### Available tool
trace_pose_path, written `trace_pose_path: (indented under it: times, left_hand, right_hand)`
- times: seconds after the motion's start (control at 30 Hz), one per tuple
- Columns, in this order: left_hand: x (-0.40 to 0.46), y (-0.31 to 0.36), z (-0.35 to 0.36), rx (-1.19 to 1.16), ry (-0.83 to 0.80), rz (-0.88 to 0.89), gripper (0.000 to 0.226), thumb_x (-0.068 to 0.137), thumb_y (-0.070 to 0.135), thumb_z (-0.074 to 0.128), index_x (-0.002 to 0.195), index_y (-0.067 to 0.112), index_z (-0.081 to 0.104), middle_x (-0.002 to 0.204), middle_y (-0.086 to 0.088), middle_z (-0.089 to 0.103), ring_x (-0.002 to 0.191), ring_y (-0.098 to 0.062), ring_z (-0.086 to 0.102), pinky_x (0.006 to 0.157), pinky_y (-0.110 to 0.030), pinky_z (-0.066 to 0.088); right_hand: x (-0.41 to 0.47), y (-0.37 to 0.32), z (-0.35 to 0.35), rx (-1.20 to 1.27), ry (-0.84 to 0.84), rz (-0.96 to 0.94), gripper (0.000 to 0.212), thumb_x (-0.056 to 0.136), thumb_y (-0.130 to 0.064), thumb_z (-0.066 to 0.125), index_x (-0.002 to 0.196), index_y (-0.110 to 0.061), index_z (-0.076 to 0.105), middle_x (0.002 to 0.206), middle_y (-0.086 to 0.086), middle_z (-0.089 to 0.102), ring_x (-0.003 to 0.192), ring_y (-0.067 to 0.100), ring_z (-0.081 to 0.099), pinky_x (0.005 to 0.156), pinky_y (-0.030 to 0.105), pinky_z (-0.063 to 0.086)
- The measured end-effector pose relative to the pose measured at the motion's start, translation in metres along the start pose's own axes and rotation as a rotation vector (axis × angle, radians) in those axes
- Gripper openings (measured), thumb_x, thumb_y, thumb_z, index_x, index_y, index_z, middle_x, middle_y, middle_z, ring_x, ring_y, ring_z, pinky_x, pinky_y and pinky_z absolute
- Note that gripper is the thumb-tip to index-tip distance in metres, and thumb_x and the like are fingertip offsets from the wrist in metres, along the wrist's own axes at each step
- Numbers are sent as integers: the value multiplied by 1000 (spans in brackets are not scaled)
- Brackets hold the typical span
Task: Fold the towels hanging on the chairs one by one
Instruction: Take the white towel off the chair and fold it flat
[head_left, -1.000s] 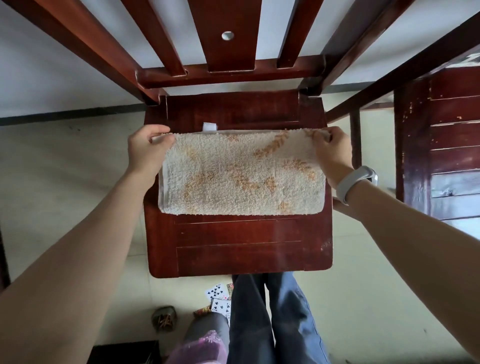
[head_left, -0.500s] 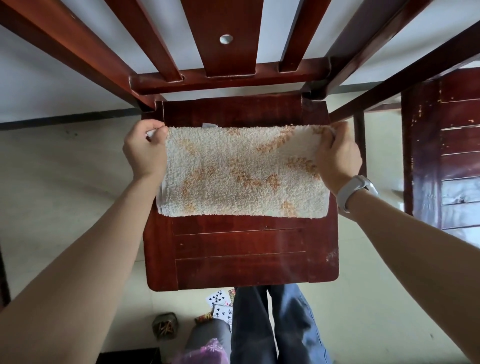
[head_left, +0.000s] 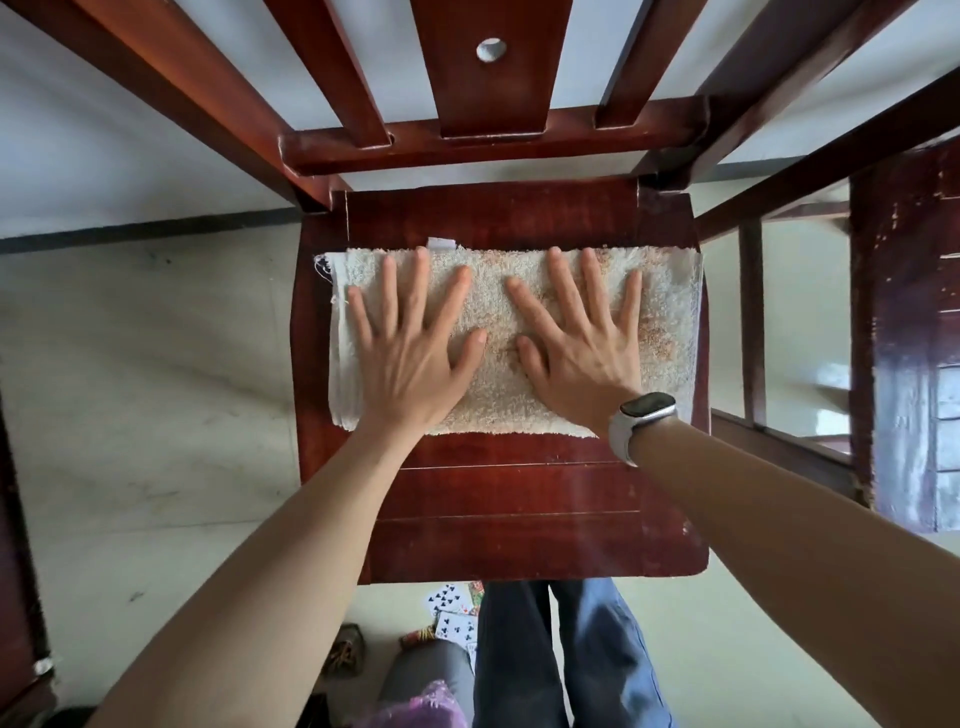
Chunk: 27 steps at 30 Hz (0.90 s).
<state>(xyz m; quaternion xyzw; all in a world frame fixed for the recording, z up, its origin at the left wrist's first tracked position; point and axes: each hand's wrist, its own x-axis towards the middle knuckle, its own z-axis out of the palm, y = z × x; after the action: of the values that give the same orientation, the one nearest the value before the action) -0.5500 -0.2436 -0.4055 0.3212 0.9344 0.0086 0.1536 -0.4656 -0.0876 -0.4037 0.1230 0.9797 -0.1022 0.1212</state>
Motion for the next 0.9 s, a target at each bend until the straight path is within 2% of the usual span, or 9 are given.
trace_pose_path:
  times: [0.1, 0.3, 0.4, 0.5, 0.63, 0.7, 0.77, 0.83, 0.9]
  left_hand:
    - [0, -6, 1, 26, 5, -7, 65, 88, 63, 9, 146, 34, 2, 157, -7, 2, 143, -34, -2, 111, -62, -2]
    - [-25, 1, -4, 13, 50, 52, 65, 88, 64, 16, 145, 35, 11, 156, -8, 9, 143, -35, 3, 107, -66, -6]
    - [-40, -14, 10, 11, 21, -45, 67, 87, 68, 13, 145, 36, 10, 156, -7, 10, 143, -36, 3, 105, -69, -2]
    - [-39, -22, 14, -1, -7, -42, 68, 86, 69, 9, 145, 36, 5, 156, -7, 10, 142, -36, 2, 105, -69, 1]
    - [-39, -16, 3, -35, -5, -62, 68, 86, 67, 15, 145, 36, 5, 157, -7, 4, 143, -35, -4, 106, -66, -4]
    - [-41, -7, -4, -52, 40, -87, 66, 87, 62, 21, 146, 34, 7, 157, -8, 4, 143, -33, -5, 107, -63, -9]
    - [-47, 5, -7, -57, 61, -62, 63, 89, 55, 24, 146, 34, 6, 156, -7, 4, 142, -30, -7, 108, -62, -11]
    - [-57, 16, -2, -42, 27, -17, 61, 90, 51, 24, 146, 34, 7, 156, -7, 4, 142, -28, -7, 109, -63, -7]
    - [-65, 23, 5, -31, -21, -24, 59, 91, 51, 21, 145, 33, 7, 156, -8, 6, 143, -32, -3, 110, -64, 1]
  right_hand:
    - [0, 4, 6, -35, 6, -6, 56, 90, -46, 30, 144, -35, 21, 154, 11, 20, 141, 39, 16, 104, 70, 4]
    - [-19, -2, -9, 35, 70, -24, 59, 87, -52, 31, 143, -34, 22, 154, 13, 18, 141, 39, 12, 104, 68, -3]
    - [-40, 10, 4, -29, -10, 6, 61, 87, -56, 29, 144, -40, 13, 156, 8, 9, 143, 34, 7, 107, 67, 0]
    - [-42, 17, 7, -41, -90, 9, 61, 88, -58, 23, 144, -42, 2, 156, 4, 1, 143, 30, 0, 109, 66, -2]
    - [-45, 21, -8, 156, 0, -16, 54, 93, -43, 26, 144, -27, 22, 155, 11, 16, 143, 30, 8, 112, 60, -2]
    - [-55, 30, -17, 293, 197, 130, 46, 91, -27, 38, 134, -12, 40, 143, 18, 38, 134, 30, 29, 112, 52, 19]
    - [-63, 39, -23, 415, 396, 380, 33, 88, -13, 48, 118, -1, 52, 120, 23, 51, 112, 30, 44, 96, 38, 36]
    - [-68, 42, -26, 571, 414, 649, 23, 88, -15, 55, 104, 1, 57, 105, 20, 54, 98, 28, 48, 85, 31, 38]
    - [-66, 45, -19, 699, 280, 894, 27, 89, -31, 57, 96, -6, 58, 97, 10, 53, 88, 21, 47, 78, 28, 37]
